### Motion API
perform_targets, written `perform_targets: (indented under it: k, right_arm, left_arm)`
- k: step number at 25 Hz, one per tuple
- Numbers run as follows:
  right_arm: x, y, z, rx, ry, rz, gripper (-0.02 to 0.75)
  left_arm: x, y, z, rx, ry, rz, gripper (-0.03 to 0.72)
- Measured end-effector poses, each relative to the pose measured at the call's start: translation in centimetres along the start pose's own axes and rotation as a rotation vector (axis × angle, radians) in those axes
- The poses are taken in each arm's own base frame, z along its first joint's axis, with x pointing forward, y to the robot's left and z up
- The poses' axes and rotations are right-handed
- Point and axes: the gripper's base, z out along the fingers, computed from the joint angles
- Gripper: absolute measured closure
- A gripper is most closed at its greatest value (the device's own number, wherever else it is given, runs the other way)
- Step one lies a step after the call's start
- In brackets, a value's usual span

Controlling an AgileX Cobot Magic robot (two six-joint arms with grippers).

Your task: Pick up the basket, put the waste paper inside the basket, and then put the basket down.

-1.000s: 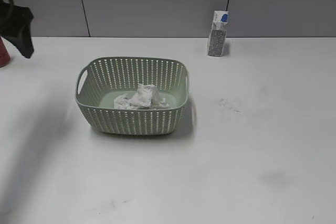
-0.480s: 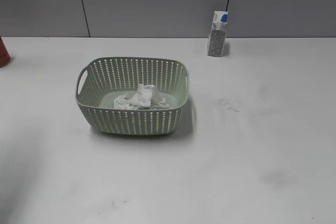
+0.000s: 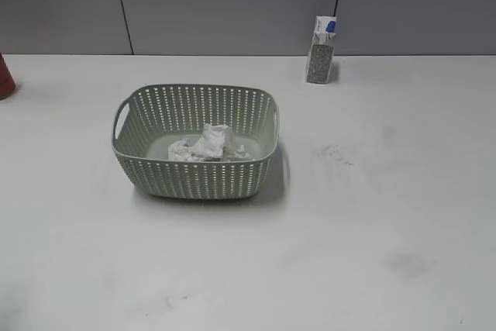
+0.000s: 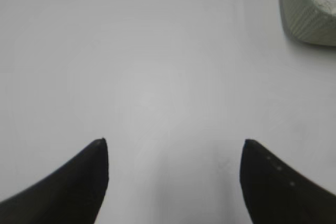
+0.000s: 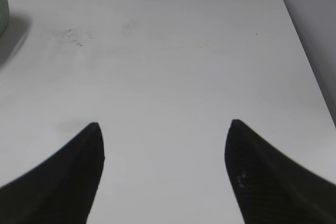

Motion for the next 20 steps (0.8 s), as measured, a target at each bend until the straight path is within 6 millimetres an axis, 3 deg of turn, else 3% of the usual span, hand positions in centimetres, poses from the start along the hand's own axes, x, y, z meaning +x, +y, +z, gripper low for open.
perform_targets:
  k: [5,20]
  right_arm:
    - [0.0,0.0,0.0,0.0,0.0,0.001,0.164]
    - [0.0,0.0,0.0,0.0,0.0,0.001,0.165]
  left_arm:
    - [4.4,-0.2,-0.5,-0.002,-0.066,0.006,0.103]
    - [9.1,-0.7,-4.9,-0.014,-0.441,0.034,0.108]
